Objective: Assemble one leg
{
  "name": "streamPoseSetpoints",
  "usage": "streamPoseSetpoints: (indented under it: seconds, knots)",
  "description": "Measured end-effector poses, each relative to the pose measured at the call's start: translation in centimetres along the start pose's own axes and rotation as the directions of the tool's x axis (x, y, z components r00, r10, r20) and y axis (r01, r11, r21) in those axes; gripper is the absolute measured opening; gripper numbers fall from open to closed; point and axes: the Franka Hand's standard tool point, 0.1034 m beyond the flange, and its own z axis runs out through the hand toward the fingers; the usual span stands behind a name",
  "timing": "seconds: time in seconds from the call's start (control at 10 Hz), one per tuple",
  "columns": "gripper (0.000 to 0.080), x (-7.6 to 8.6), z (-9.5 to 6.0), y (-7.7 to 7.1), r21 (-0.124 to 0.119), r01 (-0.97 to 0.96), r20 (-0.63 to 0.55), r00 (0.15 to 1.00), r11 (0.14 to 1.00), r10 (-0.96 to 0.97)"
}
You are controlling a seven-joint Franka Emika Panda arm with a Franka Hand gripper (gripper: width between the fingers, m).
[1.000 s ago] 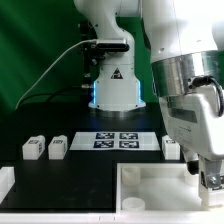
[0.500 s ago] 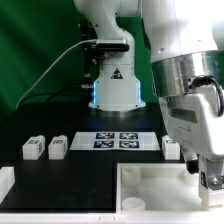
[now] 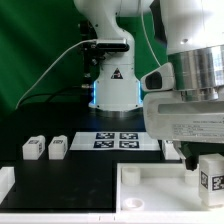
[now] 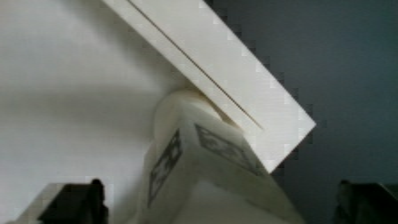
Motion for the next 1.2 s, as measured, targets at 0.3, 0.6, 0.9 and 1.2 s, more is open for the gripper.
streamPoseSetpoints:
  seconds: [0.3, 0.6, 0.9, 1.2]
  knots:
    - [0.0649, 0.2, 0.0, 0.5, -0.001, 0.3, -0.05, 0.953, 0.954, -0.3]
    - [0.0649, 0.7, 0.1, -1.0, -0.073, 0.648, -0.02, 0.759, 0.759, -0.65]
    - [0.03, 0.8, 0.1, -0.8, -0.066, 0.534, -0.03, 0.843, 0.843, -0.536]
    - [0.03, 1.1, 0.2, -0.3, -0.061, 0.27, -0.038, 0.961, 0.961, -0.273]
